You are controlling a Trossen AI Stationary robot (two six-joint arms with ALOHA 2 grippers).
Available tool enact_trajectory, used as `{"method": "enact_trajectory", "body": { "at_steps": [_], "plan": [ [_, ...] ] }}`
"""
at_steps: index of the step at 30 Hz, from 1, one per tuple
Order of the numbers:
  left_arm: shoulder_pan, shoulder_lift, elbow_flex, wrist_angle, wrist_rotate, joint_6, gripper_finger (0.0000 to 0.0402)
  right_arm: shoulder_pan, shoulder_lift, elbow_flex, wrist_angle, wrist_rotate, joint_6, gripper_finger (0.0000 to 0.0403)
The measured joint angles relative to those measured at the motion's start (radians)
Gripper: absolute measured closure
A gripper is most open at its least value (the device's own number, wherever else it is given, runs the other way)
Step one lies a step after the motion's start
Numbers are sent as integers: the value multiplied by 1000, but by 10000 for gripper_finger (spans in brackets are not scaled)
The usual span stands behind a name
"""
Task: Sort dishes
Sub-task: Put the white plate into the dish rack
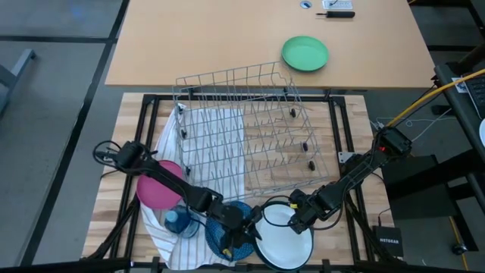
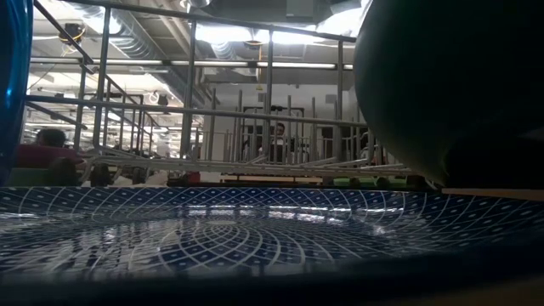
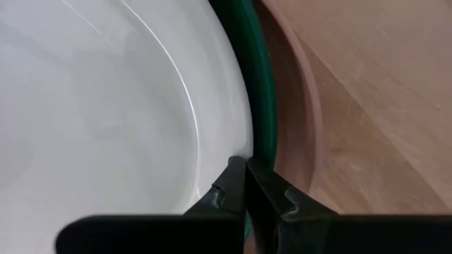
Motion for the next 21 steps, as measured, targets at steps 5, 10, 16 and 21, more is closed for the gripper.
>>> {"method": "enact_trajectory", "body": {
  "at_steps": [5, 10, 16, 21],
  "plan": [
    [0, 8, 0, -65, -1, 21, 295, 0, 0, 0, 0, 1, 0, 395],
    [0, 8, 0, -84, -26, 34, 295, 0, 0, 0, 1, 2, 0, 395],
    [0, 8, 0, -87, -69, 92, 295, 0, 0, 0, 9, 2, 0, 395],
    [4, 8, 0, -98, -78, 141, 295, 0, 0, 0, 29, 2, 0, 395]
  ]
}}
